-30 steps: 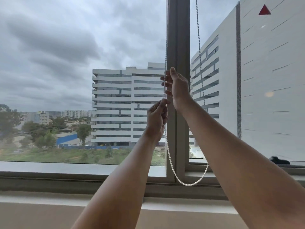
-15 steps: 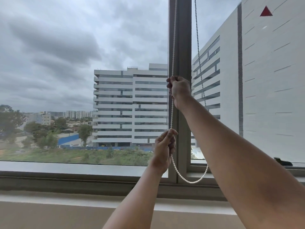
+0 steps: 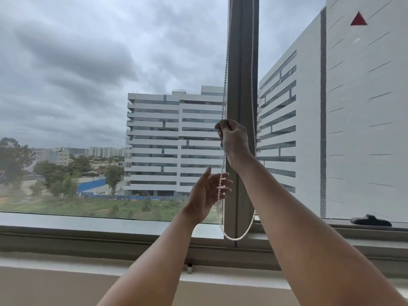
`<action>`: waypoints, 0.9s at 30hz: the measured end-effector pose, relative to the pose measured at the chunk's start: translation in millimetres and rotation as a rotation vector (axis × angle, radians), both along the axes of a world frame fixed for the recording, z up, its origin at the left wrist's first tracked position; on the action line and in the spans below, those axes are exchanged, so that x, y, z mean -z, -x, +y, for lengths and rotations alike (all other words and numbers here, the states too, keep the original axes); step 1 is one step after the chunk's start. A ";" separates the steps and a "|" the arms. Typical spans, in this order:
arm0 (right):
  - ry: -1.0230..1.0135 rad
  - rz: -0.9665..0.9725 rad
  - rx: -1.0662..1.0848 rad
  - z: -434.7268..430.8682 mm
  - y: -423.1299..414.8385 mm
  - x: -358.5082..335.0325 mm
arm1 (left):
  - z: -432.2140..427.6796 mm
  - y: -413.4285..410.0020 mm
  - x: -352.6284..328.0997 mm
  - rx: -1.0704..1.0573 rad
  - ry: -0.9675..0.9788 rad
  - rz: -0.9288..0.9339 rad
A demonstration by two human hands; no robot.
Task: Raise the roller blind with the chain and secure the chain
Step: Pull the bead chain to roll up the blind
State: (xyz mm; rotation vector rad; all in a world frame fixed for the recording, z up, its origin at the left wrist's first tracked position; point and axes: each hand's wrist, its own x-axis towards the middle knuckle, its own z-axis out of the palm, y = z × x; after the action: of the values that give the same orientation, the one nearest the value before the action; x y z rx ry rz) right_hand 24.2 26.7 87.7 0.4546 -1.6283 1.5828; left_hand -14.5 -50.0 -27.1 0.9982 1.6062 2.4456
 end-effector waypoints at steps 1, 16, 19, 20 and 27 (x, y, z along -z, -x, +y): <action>-0.007 -0.009 -0.007 0.2 2.0 4.5 | -1.9 0.8 -9.1 -0.025 -0.012 -0.007; -0.009 -0.071 -0.104 3.3 8.2 51.5 | 12.1 -37.0 -153.8 -0.124 -0.093 0.146; -0.035 -0.076 -0.096 3.6 9.1 64.5 | 15.8 -39.2 -159.3 -0.214 -0.054 0.149; -0.028 -0.078 -0.106 3.7 9.3 68.3 | 17.1 -39.0 -158.9 -0.244 -0.037 0.150; -0.037 -0.095 -0.135 3.7 7.5 77.1 | 26.3 -34.3 -147.0 -0.338 -0.160 0.173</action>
State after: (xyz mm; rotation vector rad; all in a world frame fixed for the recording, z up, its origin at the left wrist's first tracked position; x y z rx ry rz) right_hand 16.7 30.4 10.6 0.5261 -1.7321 1.6987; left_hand 19.8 -23.7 119.8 1.0631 1.7861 2.8167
